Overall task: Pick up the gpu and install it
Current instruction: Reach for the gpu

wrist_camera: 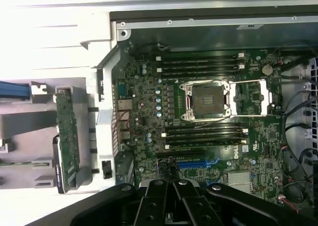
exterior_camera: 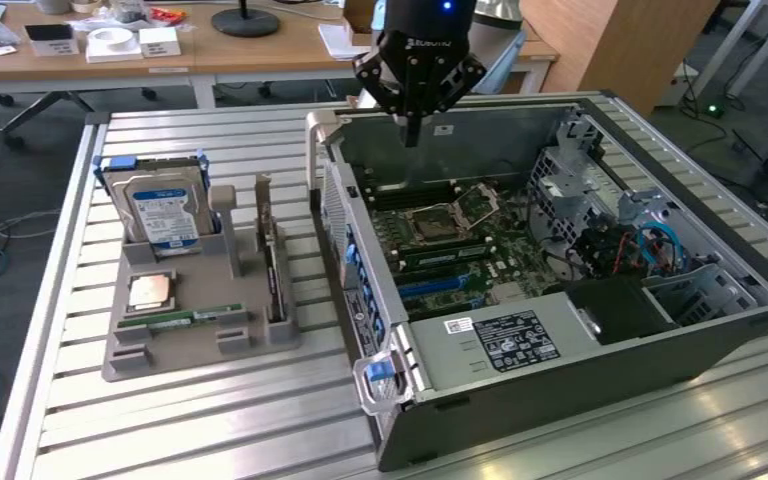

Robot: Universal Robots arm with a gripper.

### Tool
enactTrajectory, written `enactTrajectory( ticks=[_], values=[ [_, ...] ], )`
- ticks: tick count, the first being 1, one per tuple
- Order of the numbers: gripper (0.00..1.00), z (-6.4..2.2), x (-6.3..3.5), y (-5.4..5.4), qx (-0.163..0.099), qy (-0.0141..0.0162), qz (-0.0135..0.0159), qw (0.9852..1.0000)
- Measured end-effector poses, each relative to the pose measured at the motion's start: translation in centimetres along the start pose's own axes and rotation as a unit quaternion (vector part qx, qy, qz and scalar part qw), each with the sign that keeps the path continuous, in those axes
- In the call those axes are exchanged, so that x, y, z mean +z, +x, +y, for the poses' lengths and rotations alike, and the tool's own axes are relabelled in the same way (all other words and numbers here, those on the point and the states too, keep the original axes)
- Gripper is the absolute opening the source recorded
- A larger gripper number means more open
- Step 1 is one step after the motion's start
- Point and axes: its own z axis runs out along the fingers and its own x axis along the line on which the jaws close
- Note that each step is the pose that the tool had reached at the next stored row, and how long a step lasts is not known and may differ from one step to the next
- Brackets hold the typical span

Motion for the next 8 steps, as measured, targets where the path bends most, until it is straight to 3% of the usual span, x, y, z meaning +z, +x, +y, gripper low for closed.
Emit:
enactTrajectory(
  ticks=[8],
  values=[
    [0.11, -0.15, -0.04, 2.1, 0.0, -0.0001, 0.0, 1.0]
  ],
)
